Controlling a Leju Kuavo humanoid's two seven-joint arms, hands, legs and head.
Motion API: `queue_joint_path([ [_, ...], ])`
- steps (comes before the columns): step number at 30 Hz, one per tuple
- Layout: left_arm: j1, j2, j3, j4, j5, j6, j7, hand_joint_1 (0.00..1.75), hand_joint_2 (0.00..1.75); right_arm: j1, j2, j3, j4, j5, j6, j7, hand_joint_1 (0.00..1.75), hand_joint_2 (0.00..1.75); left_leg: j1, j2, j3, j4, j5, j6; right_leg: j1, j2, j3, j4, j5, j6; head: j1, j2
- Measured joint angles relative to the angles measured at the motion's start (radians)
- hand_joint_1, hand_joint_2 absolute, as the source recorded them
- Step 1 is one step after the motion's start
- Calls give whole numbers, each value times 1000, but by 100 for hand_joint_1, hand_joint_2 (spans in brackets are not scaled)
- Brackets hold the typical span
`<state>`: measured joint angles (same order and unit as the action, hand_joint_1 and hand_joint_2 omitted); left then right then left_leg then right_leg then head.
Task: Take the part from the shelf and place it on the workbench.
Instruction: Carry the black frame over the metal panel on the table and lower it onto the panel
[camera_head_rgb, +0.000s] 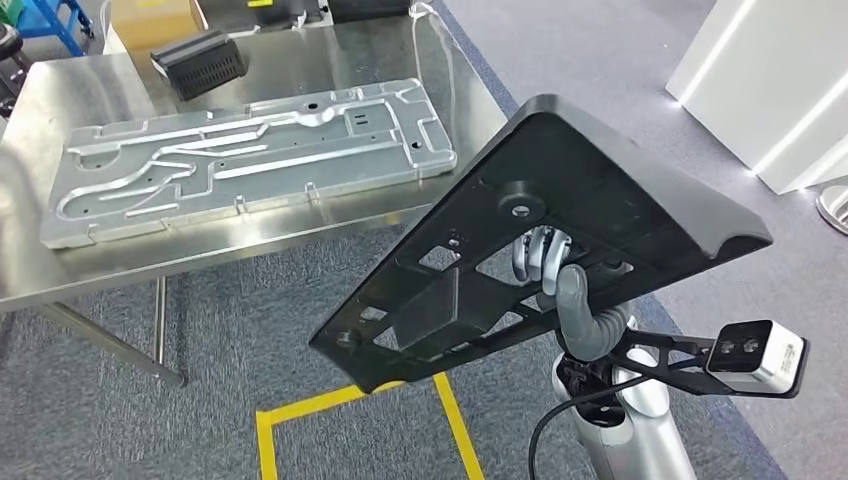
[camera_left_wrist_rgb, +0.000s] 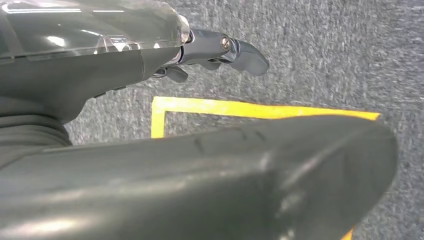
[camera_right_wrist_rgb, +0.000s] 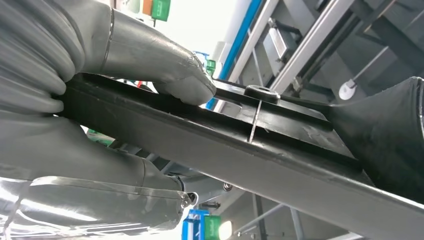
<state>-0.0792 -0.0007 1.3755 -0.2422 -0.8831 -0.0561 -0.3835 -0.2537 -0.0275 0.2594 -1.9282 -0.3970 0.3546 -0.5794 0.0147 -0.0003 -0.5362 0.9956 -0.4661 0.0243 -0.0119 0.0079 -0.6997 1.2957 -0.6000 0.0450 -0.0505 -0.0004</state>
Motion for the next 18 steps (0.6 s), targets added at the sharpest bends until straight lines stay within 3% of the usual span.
queue_joint_path([
  [1, 1, 0, 0, 0, 0, 0, 0, 0, 0, 1, 0, 0, 0, 9, -2, 1, 175, 175, 0, -3, 16, 0, -12, -2, -2, -1, -20, -8, -8, 1, 0, 0],
  [2, 1, -1, 0, 0, 0, 0, 0, 0, 0, 1, 0, 0, 0, 22, -6, 3, 175, 175, 1, -7, 33, 0, -24, -5, -2, -2, -24, -46, 10, 1, 0, 0],
  [3, 1, -1, 0, 0, 0, 0, 0, 0, 0, 1, 0, 0, 0, 35, -11, 6, 175, 175, 2, -12, 51, 0, -37, -9, -3, 1, -16, -105, 55, 0, 0, 0],
  [5, -3, -1, 0, 0, 1, 0, -1, 0, 0, 1, -1, 0, 1, 60, -19, 12, 175, 175, 3, -23, 74, 0, -61, -19, -1, 19, 3, -229, 181, -7, 0, 0],
  [6, -5, -1, 0, 0, 1, 1, -2, 0, 0, 1, -2, 0, 2, 69, -22, 15, 175, 175, 3, -28, 79, -3, -70, -24, 1, 25, 9, -264, 224, -13, 0, 0],
  [7, -7, -1, 0, 0, 2, 1, -3, 0, 0, 1, -3, 0, 2, 76, -25, 18, 175, 175, 4, -34, 84, -4, -75, -31, 4, 28, 11, -282, 245, -21, 0, 0],
  [9, -8, -1, 0, 0, 4, 3, -5, 0, 0, -1, -7, 0, 2, 85, -29, 23, 175, 175, 5, -38, 92, -5, -76, -44, 6, 17, 23, -289, 237, -40, 0, 0],
  [11, -8, -1, 0, 0, 5, 4, -6, 0, 0, -4, -12, 0, 3, 89, -29, 24, 175, 175, 6, -26, 76, 43, -79, -52, 6, 7, 46, -298, 224, -57, 0, 0],
  [14, -8, -1, 0, 0, 6, 4, -6, 0, 0, -4, -21, -1, 7, 94, -25, 12, 175, 175, 6, -10, -35, 226, -153, -57, 12, 0, 76, -301, 199, -71, 0, 0],
  [15, -6, -1, 0, 0, 6, 3, -6, 0, 0, -3, -24, -1, 9, 94, -22, 8, 175, 175, 6, -10, -71, 270, -177, -58, 15, 0, 85, -301, 189, -74, 0, 0],
  [16, -5, -1, 0, 0, 6, 2, -6, 0, 0, -2, -28, -2, 11, 93, -19, 5, 175, 175, 6, -9, -94, 280, -182, -56, 17, 0, 97, -301, 180, -75, 0, 0],
  [17, -4, -1, 0, 0, 7, 1, -7, 0, 0, -2, -31, -3, 12, 91, -16, 3, 175, 175, 6, -9, -101, 257, -162, -54, 20, 1, 110, -300, 170, -75, 0, 0],
  [18, -3, -1, 0, 0, 6, 0, -7, 0, 0, -2, -35, -4, 12, 90, -15, 2, 175, 175, 5, -9, -93, 202, -114, -50, 22, 1, 125, -300, 160, -75, 0, 0],
])
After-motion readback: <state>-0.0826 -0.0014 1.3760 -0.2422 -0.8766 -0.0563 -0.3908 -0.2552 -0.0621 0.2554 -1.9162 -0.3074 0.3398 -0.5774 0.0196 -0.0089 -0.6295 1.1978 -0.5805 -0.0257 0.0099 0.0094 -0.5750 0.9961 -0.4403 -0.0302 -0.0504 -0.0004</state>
